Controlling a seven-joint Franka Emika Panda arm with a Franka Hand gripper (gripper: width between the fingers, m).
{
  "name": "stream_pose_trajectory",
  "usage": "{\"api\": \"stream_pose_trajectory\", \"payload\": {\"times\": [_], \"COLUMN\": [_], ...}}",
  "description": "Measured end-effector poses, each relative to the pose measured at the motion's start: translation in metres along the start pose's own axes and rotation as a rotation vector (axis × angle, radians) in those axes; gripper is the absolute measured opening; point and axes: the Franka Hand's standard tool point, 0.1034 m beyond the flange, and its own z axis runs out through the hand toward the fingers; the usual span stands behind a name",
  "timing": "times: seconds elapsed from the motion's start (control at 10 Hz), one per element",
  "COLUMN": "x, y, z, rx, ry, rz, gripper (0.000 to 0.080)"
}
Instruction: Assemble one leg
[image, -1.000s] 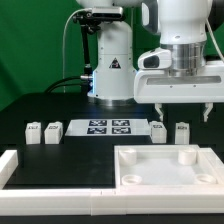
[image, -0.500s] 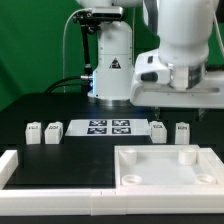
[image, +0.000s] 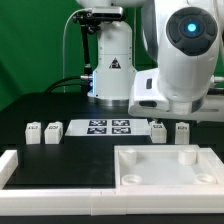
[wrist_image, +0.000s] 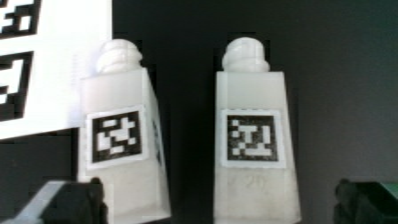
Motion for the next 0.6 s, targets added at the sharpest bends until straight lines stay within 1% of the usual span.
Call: {"api": "stream_pose_trajectory", "payload": {"times": [0.3, 0.6], "x": [-0.009, -0.006], "y": [-0.016, -0.017], "z": [0.011, 0.023], "rx": [-0.018, -0.017], "ry": [-0.004, 0.012], "rz": [-0.017, -0.054], "gripper": [0.0649, 0.0649]}}
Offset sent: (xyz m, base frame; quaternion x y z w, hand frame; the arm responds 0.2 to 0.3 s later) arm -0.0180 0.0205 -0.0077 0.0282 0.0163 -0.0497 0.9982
